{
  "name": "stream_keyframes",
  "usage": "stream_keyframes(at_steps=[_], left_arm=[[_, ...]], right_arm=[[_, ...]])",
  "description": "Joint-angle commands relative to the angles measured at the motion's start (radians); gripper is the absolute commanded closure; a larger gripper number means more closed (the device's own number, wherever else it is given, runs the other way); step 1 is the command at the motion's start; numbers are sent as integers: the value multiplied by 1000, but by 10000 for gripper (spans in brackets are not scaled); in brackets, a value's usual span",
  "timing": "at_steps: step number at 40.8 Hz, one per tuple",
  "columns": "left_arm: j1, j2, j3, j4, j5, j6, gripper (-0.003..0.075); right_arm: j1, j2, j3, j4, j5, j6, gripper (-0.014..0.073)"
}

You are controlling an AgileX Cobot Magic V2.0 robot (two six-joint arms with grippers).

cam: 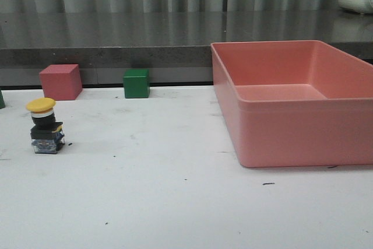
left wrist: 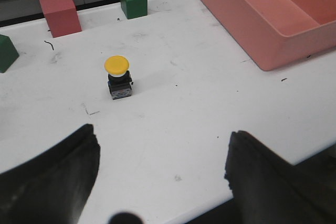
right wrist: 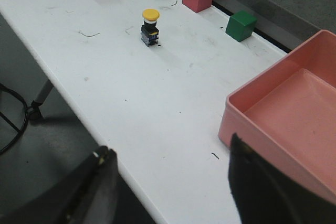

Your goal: Place and stand button with both arms

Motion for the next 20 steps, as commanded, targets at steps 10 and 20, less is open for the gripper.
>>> stream_keyframes(at_steps=[10, 20], left_arm=[[-7, 14, -10, 22, -68, -1, 628], [-7, 14, -9, 22, -68, -1, 740]], right_arm=[[1, 6, -23, -3, -85, 1, 652], [1, 6, -23, -4, -80, 1, 650]])
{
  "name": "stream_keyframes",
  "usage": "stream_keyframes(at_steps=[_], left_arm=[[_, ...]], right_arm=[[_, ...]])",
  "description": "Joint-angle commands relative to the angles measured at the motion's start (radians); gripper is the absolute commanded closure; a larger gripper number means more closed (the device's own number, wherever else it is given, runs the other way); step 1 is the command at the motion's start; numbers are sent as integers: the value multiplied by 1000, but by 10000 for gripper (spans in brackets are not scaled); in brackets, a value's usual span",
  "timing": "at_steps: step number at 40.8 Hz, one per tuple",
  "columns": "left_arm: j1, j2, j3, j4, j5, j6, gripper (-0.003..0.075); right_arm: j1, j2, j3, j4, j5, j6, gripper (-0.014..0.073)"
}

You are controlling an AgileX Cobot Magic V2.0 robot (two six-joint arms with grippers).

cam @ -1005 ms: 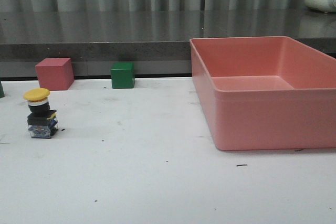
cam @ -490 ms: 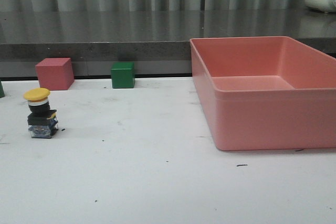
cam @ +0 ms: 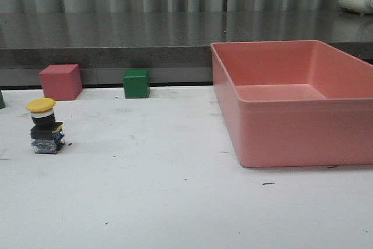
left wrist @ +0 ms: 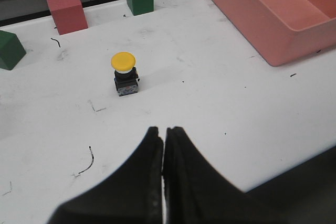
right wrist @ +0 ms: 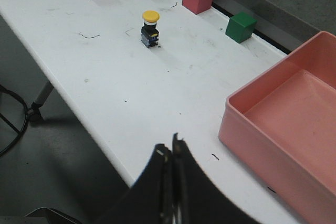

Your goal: Place and stand button with both arms

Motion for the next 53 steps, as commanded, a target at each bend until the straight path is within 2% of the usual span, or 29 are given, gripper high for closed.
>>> stream_keyframes(at_steps=[1, 14, 19, 25, 30, 34, 38, 42, 53], left_arm=[[-7, 14, -23, 6, -67, -1, 740], [-7, 14, -23, 6, -67, -1, 740], [18, -17, 30, 2, -129, -1, 740], [184, -85, 154, -11, -296, -1, 740], [329, -185, 312, -69, -519, -1, 740], [405, -275, 453, -109, -672, -1, 740], [483, -359, 576, -169, -765, -1, 740], [513, -411, 665, -199, -833, -1, 740], [484, -408, 760, -148, -974, -1, 740]], right_arm=[[1, 6, -23, -4, -76, 1, 650], [1, 6, -23, -4, -76, 1, 650], [1, 6, -23, -4, -77, 1, 650], [1, 6, -23, -4, -77, 1, 650], [1, 6, -23, -4, -77, 1, 650], [1, 6, -23, -4, -77, 1, 650], [1, 6, -23, -4, -77, 1, 650], [1, 6, -23, -4, -77, 1, 650], [1, 6, -23, -4, -76, 1, 650]])
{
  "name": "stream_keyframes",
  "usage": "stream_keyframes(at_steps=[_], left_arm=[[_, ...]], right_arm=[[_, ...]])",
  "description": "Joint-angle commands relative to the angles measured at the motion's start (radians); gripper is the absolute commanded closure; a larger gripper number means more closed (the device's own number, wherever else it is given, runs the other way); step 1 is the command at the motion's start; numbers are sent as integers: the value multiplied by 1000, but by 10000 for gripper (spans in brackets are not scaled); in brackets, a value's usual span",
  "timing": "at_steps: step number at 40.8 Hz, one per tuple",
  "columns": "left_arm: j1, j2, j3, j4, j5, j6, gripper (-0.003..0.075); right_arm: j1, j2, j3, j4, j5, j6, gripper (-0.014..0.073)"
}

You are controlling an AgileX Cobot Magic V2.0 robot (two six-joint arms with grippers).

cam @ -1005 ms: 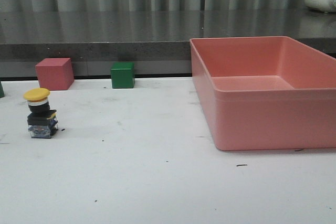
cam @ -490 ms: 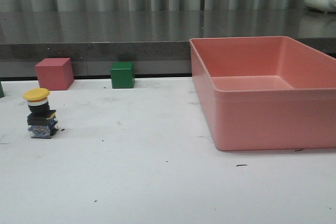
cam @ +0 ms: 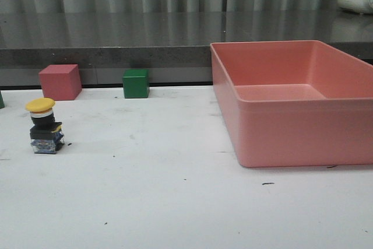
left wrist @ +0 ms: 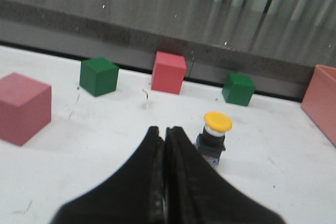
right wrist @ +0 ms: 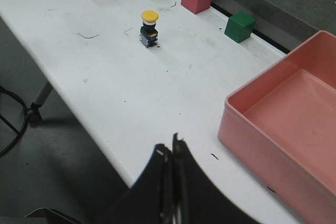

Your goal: Place and stand button with both arms

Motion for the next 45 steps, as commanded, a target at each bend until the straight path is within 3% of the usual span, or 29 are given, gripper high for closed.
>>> stream_keyframes(at_steps=[1, 34, 40, 45], left_arm=[[-14, -24, 14, 34, -121, -1, 740], [-14, -22, 14, 68, -180, 3, 740], [-14, -22, 14, -32, -184, 133, 740], [-14, -22, 14, -41, -181, 142, 740]], right_arm=[[1, 6, -23, -4, -76, 0, 650], [1, 6, -23, -4, -77, 0, 650], [1, 6, -23, -4, -77, 0, 650], [1, 6, -23, -4, -77, 0, 650]])
